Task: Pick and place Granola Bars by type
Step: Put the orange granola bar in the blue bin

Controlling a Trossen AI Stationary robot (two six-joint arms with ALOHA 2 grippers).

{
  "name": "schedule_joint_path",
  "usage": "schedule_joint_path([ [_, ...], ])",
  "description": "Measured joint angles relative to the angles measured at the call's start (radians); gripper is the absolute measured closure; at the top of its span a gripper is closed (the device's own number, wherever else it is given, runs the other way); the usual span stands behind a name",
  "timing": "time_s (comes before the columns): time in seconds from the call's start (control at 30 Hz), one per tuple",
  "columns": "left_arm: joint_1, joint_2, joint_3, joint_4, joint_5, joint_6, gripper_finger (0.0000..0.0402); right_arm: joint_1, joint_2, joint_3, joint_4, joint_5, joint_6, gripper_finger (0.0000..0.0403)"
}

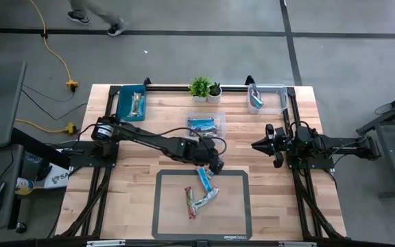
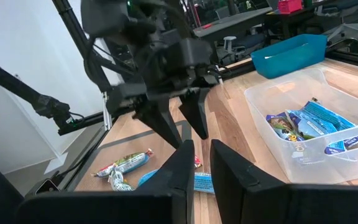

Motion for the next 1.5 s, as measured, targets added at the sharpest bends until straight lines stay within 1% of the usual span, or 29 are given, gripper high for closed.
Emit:
schedule_joint_path([
  [0.2,0.0,0.05,0.0,0.006,0.005,0.033,0.0154,0.0,0.0,0.0,0.0,0.0,0.0,0.0366],
  [0.37,0.0,0.079,0.0,0.022,0.052,0.047,0.0154,0.0,0.0,0.0,0.0,0.0,0.0,0.0368],
  [0.63,0.003,0.078,0.0,0.033,0.035,0.087,0.0154,0.0,0.0,0.0,0.0,0.0,0.0,0.0362],
  [0.73,0.006,0.078,0.0,0.033,0.054,0.089,0.0154,0.0,0.0,0.0,0.0,0.0,0.0,0.0363],
  [1.27,0.006,0.078,0.0,0.032,0.054,0.116,0.0154,0.0,0.0,0.0,0.0,0.0,0.0,0.0368],
  [1.43,0.006,0.078,0.0,0.032,0.055,0.137,0.0154,0.0,0.0,0.0,0.0,0.0,0.0,0.0364],
  [1.5,0.006,0.095,0.0,0.056,0.059,0.137,0.0154,0.0,0.0,0.0,0.0,0.0,0.0,0.0362],
])
